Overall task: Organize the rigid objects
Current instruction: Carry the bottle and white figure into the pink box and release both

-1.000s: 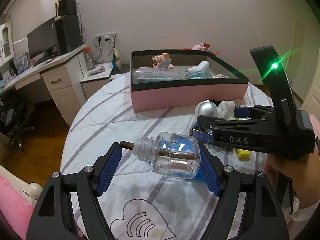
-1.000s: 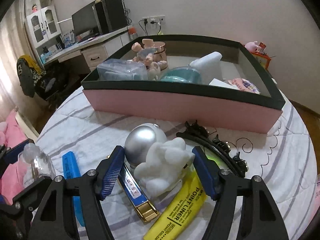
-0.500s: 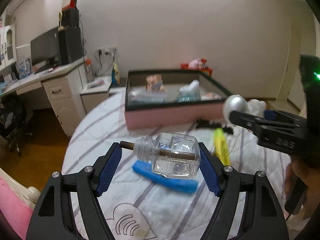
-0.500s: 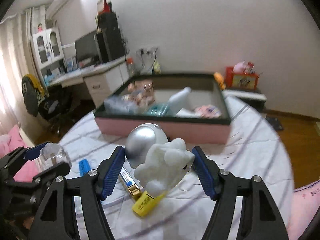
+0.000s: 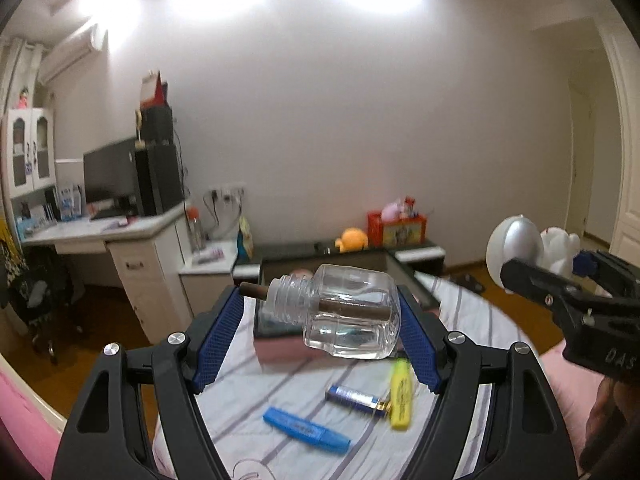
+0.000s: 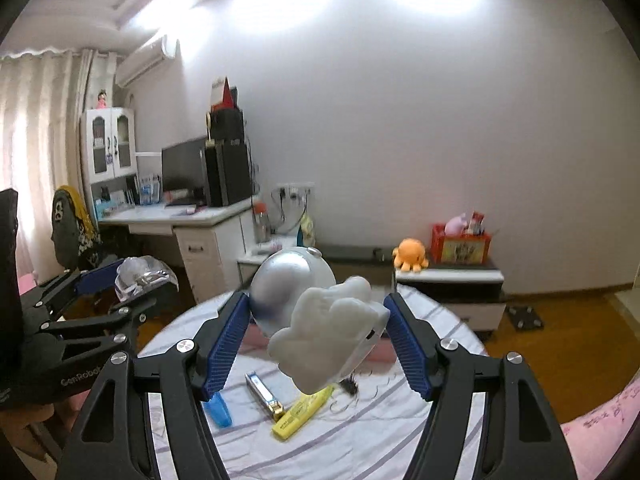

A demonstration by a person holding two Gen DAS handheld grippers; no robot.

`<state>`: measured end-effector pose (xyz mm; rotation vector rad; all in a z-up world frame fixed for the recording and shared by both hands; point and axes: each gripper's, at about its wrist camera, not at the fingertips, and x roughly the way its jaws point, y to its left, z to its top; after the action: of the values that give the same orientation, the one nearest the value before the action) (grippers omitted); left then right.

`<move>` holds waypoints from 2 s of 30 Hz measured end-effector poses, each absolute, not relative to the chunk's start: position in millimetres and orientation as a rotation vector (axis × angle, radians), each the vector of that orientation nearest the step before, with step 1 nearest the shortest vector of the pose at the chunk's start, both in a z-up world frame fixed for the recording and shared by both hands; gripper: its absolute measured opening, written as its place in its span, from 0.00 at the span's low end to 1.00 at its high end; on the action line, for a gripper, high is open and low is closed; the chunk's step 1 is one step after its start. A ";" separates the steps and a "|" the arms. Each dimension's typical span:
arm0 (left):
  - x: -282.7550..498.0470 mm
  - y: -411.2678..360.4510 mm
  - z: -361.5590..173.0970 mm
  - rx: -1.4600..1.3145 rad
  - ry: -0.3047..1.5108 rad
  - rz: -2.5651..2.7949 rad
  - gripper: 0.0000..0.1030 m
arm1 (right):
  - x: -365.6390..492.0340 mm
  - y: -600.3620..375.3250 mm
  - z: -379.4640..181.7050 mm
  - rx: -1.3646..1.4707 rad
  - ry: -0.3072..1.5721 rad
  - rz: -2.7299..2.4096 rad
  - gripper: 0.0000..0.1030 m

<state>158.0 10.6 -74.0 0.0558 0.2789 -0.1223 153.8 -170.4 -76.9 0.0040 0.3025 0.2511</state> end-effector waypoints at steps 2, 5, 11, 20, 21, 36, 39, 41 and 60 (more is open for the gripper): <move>151.1 9.4 -66.4 0.055 0.248 -0.108 0.74 | 147.0 -169.9 -70.8 0.005 0.279 0.252 0.68; 141.1 7.6 -55.6 0.062 0.204 -0.087 0.74 | 136.1 -167.3 -62.9 -0.005 0.245 0.250 0.68; 126.0 8.8 -45.5 0.065 0.157 -0.070 0.74 | 124.6 -167.4 -53.8 0.002 0.205 0.256 0.68; 123.2 9.8 -42.8 0.067 0.153 -0.066 0.74 | 124.1 -165.6 -54.0 0.000 0.198 0.267 0.68; 124.2 9.9 -42.4 0.069 0.160 -0.069 0.74 | 126.0 -164.9 -54.9 0.000 0.199 0.269 0.68; 214.4 12.4 -70.8 0.103 0.273 -0.075 0.74 | 208.2 -165.1 -81.7 -0.010 0.315 0.268 0.68; 253.1 14.2 -84.0 0.112 0.330 -0.079 0.74 | 240.4 -164.8 -93.3 -0.022 0.360 0.263 0.68; 279.0 15.1 -93.2 0.109 0.368 -0.094 0.74 | 267.1 -162.7 -103.8 -0.037 0.399 0.260 0.68; 390.6 1.5 -168.3 0.157 0.578 -0.098 0.90 | 371.0 -169.5 -180.3 -0.054 0.617 0.219 0.77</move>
<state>390.6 1.5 -168.3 0.1568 0.5777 -0.0978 371.0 -169.5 -180.3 -0.0536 0.6165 0.2191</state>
